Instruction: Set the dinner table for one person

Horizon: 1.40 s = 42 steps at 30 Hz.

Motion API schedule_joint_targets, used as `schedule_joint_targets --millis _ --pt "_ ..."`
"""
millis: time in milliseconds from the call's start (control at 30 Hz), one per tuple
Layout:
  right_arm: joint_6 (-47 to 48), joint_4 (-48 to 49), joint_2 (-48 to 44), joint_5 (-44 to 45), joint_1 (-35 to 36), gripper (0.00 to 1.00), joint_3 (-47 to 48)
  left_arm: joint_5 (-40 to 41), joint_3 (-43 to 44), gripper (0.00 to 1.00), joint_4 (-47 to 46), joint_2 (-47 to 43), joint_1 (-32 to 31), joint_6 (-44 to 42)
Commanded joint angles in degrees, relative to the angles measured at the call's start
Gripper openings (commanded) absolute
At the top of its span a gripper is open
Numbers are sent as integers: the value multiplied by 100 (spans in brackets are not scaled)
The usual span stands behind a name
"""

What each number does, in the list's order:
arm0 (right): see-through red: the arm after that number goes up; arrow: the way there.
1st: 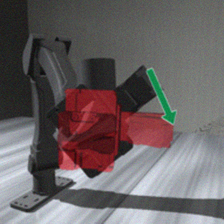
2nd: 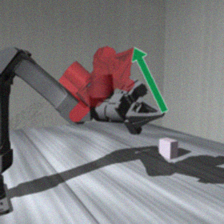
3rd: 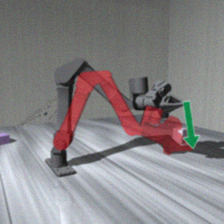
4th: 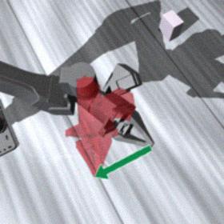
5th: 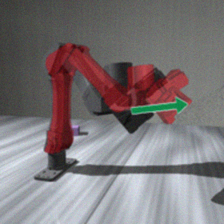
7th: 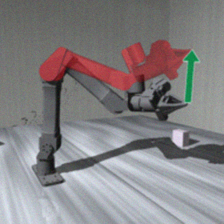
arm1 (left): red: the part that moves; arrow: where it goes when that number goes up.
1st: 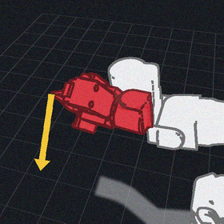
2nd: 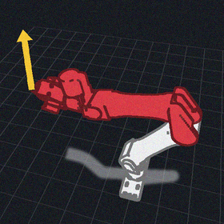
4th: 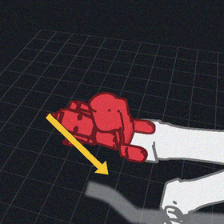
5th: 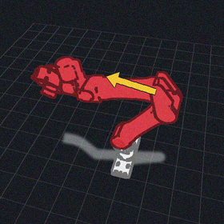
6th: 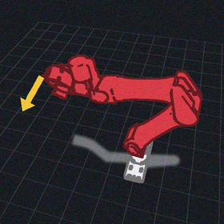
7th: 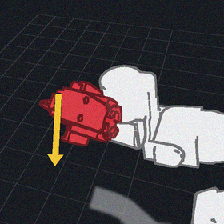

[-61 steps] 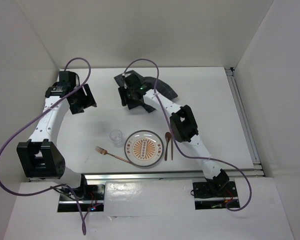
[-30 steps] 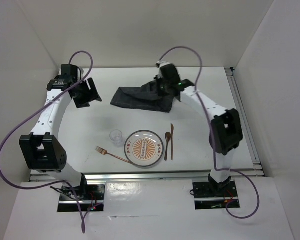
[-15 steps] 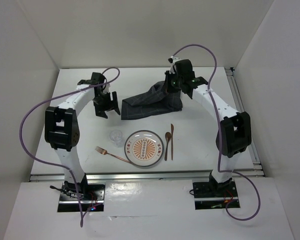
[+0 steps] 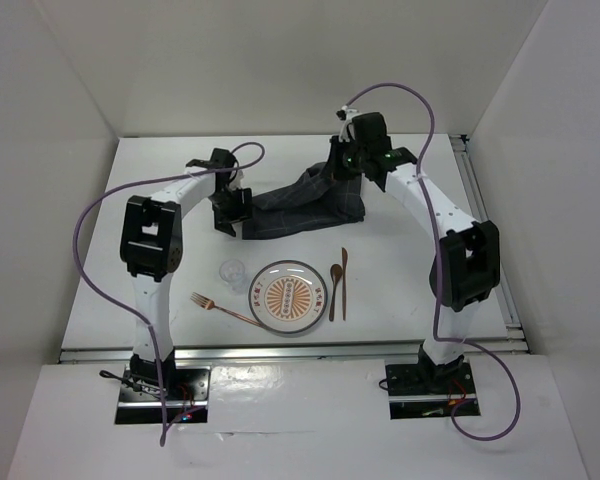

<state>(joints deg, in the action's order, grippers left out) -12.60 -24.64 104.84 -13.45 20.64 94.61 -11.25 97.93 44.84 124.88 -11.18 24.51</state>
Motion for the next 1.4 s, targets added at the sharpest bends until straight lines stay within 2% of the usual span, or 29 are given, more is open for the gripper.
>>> schedule_joint_targets --millis 0,67,100,133,200,233,400,533,700,933,1133,1267,1367 --pt "-50 -93 -7 -114 -122 0 313 158 331 72 42 238 11 124" --pt "-50 -93 -59 -175 -183 0 365 53 332 63 42 352 11 124" --pt "-50 -93 -60 -175 -184 0 365 -43 332 54 42 353 11 124" --pt "-110 -93 -60 -227 -253 0 365 -97 332 34 42 353 -42 124" --pt "-111 -93 -60 -228 -254 0 365 -159 384 5 42 353 -42 185" --pt "-111 -93 -8 -289 -332 0 452 -159 498 0 42 353 10 185" --pt "-233 -268 274 -561 -658 0 1120 -483 1174 0 244 212 318 71" --pt "-287 -462 424 -764 -965 0 2023 -431 2498 0 683 -7 537 10" --pt "-287 -735 284 -1061 -1185 0 2598 -484 3346 0 974 -541 774 10" --pt "-339 -937 -454 -1406 -1432 0 2669 -695 3329 0 983 -1544 1354 71" --pt "-392 -1157 -1175 -1458 -1432 0 2510 -589 2820 0 983 -2564 1785 -131" --pt "-392 -1174 -1430 -1397 -1432 0 2238 -738 2504 0 755 -2776 1900 -183" --pt "-392 -1227 -1361 -1335 -1432 0 2036 -1063 2301 0 702 -2470 1786 -105"
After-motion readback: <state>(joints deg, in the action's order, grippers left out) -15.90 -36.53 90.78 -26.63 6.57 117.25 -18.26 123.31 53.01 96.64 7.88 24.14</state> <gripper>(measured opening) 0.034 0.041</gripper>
